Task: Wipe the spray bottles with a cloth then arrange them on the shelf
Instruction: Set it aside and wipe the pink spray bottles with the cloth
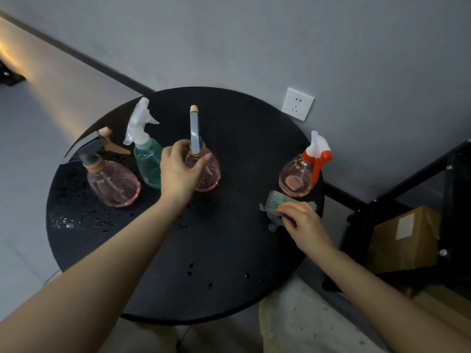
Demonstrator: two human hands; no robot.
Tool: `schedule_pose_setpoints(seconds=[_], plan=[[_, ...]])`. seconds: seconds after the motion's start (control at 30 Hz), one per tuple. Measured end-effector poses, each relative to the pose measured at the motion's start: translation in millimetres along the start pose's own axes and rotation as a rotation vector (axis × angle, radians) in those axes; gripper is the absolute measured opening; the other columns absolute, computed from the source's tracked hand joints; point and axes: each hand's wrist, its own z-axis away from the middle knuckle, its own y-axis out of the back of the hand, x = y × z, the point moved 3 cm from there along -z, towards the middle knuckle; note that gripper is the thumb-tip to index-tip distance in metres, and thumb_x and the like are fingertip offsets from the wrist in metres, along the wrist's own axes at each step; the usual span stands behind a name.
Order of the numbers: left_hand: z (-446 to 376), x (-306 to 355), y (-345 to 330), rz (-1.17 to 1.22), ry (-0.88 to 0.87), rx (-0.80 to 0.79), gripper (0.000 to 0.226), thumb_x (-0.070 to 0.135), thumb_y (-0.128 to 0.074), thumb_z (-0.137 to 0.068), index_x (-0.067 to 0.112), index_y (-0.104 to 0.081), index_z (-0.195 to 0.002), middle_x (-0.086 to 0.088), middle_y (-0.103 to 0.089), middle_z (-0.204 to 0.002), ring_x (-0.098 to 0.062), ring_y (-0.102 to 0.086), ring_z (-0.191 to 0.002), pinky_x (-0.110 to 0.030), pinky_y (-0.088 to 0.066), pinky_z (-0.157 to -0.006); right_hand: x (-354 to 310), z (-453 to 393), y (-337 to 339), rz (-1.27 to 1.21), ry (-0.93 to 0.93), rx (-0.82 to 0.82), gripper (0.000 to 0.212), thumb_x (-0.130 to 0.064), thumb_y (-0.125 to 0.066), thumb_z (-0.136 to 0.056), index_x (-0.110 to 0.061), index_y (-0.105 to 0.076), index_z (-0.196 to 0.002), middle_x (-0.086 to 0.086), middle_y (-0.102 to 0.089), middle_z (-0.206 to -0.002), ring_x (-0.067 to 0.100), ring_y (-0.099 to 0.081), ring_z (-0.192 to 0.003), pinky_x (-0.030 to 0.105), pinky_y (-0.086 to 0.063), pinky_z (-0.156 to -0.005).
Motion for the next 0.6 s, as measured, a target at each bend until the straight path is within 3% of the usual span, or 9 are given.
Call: schedule_pose_setpoints(seconds=[0.07,0.2,0.3,0.4,0.53,0.6], plan=[[-6.2,-2.6,-3.3,0.041,0.001,-0.016,0.043,0.034,-0.069,-0.083,0.017,-0.057,-0.121,-0.001,-0.052,-0.117,-0.009,-0.05,-0.098,-0.02,-0.038,-0.087,-1.1,-0.9,-8.2,0.021,0.006,-0.044,0.03,0.008,-0.075,-0.07,-0.004,-0.072,-0.097,0.007,-0.069,-0.1,0.031,-0.063,-0.095,0.029,-0.039,-0.088],[-11.0,-11.4,-7.5,0.146,0.042,-0.014,0.036,0.035,-0.07,-0.082,0.021,-0.063,-0.114,0.0,-0.066,-0.111,-0.013,-0.059,-0.104,-0.034,-0.047,-0.094,0.0,-5.5,-17.1,0.043,-0.024,-0.083,0.034,0.003,-0.076,-0.072,-0.004,-0.07,-0.105,0.008,-0.066,-0.106,0.031,-0.06,-0.101,0.032,-0.041,-0.089],[-12.4,-13.3,-8.3,0.187,0.033,-0.014,0.032,0.034,-0.071,-0.08,0.021,-0.066,-0.109,0.002,-0.068,-0.107,-0.012,-0.061,-0.102,-0.034,-0.048,-0.093,-2.6,-7.4,-17.3,0.154,-0.014,-0.075,0.041,-0.003,-0.08,-0.068,-0.009,-0.069,-0.107,0.006,-0.064,-0.109,0.031,-0.058,-0.101,0.041,-0.051,-0.081],[-14.9,-14.1,-9.5,0.196,0.016,-0.014,0.028,0.034,-0.072,-0.079,0.023,-0.066,-0.104,0.003,-0.068,-0.104,-0.012,-0.062,-0.101,-0.035,-0.049,-0.092,-2.6,-7.9,-15.2,0.255,-0.069,-0.061,0.046,-0.011,-0.083,-0.067,-0.013,-0.069,-0.111,0.01,-0.062,-0.117,0.034,-0.056,-0.108,0.047,-0.049,-0.084],[-13.9,-9.7,-11.6,0.221,0.009,-0.014,0.022,0.031,-0.071,-0.081,0.023,-0.065,-0.1,0.01,-0.067,-0.098,-0.009,-0.061,-0.096,-0.031,-0.049,-0.09,-2.3,-9.9,-17.0,0.281,-0.115,-0.088,0.041,-0.013,-0.078,-0.075,-0.013,-0.068,-0.114,0.013,-0.064,-0.118,0.036,-0.057,-0.109,0.048,-0.049,-0.086],[-12.0,-8.4,-11.6,0.235,0.006,-0.006,0.021,0.031,-0.07,-0.082,0.022,-0.065,-0.1,0.011,-0.067,-0.094,-0.01,-0.062,-0.094,-0.031,-0.05,-0.088,-1.8,-12.4,-15.8,0.258,-0.101,-0.083,0.038,-0.006,-0.08,-0.071,-0.012,-0.071,-0.109,0.011,-0.069,-0.11,0.035,-0.062,-0.1,0.045,-0.054,-0.076]])
